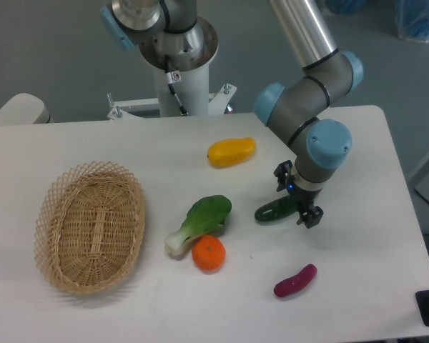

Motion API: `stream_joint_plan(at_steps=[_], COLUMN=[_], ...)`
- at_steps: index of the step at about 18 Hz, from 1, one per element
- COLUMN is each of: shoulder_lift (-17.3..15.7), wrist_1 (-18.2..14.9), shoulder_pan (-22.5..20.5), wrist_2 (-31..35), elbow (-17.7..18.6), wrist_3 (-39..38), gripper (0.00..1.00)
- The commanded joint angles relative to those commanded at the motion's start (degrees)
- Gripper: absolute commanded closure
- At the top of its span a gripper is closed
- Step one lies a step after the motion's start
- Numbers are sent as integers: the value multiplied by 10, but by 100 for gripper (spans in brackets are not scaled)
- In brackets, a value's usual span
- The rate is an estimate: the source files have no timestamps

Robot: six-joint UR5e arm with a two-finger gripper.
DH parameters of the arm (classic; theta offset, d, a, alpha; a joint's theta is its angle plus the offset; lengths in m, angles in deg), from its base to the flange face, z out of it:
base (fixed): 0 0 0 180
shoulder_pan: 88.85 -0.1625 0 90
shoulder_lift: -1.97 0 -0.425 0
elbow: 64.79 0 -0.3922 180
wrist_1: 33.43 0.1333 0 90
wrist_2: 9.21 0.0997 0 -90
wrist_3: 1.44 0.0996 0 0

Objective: Pick up the cucumber from the table
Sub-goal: 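Lower the open gripper over the green cucumber, then close the gripper on the green cucumber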

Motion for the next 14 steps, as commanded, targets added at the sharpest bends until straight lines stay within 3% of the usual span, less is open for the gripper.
stream_joint_plan(at_steps=[1, 2, 6, 8, 14], shoulder_lift=[0, 0, -1, -4, -7], wrist_1=[8, 11, 15, 13, 8], shoulder_pan=[1, 1, 4, 6, 20], wrist_2=[0, 0, 6, 27, 47], elbow=[3, 6, 7, 3, -28], wrist_3=[-1, 0, -2, -6, -47], gripper=[0, 7, 49, 63, 67])
